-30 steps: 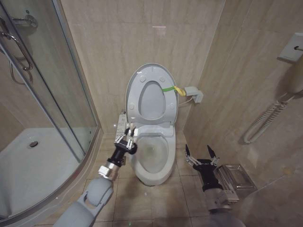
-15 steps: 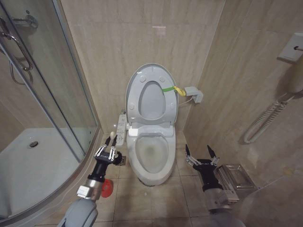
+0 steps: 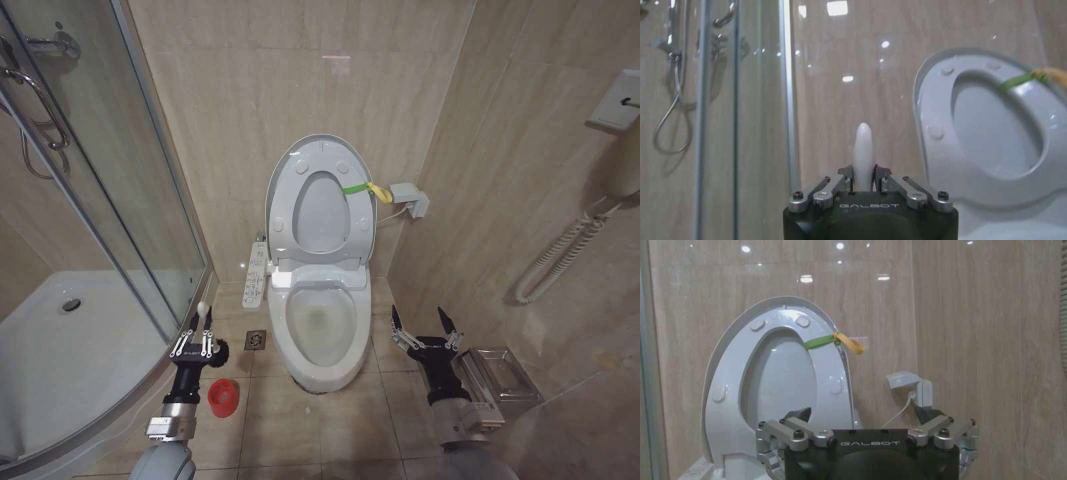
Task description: Open the toilet lid, clean the toilet bowl with a toilet brush, close the toilet lid, and flush.
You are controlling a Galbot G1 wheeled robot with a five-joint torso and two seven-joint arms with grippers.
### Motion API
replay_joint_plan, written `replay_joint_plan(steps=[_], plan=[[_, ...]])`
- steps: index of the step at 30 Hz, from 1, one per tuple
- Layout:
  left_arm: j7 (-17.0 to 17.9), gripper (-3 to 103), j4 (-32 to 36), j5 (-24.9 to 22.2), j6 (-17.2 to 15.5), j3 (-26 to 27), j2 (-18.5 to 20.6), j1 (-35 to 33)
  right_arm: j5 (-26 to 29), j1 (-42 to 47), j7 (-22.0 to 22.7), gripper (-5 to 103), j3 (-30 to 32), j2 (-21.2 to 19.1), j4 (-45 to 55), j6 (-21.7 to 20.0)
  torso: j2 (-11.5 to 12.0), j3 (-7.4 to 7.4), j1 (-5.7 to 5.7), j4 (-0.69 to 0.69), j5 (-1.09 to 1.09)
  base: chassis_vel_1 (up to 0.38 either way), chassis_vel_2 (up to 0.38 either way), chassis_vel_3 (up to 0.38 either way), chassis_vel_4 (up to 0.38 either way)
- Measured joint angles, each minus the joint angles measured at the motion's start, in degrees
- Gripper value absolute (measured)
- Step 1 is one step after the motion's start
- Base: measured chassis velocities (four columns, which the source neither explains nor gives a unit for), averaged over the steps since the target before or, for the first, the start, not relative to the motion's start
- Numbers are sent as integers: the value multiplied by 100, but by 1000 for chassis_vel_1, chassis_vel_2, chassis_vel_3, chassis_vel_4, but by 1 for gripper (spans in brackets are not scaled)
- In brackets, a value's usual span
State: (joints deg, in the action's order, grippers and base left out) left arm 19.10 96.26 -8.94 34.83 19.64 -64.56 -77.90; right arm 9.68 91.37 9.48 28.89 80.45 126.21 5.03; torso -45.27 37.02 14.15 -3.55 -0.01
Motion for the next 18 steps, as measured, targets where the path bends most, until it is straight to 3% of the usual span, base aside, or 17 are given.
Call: replay_joint_plan(steps=[7, 18], plan=[[-40, 20, -993, -253, 521, -121, -24, 290, 0, 0, -1, 100, 0, 0, 0, 0, 0, 0, 0, 0, 1, 0, 0, 0, 0], [-315, 20, -2329, -523, 874, -444, -209, 916, 0, 0, 0, 100, 0, 0, 0, 0, 1, 0, 0, 0, 1, 0, 0, 0, 0]])
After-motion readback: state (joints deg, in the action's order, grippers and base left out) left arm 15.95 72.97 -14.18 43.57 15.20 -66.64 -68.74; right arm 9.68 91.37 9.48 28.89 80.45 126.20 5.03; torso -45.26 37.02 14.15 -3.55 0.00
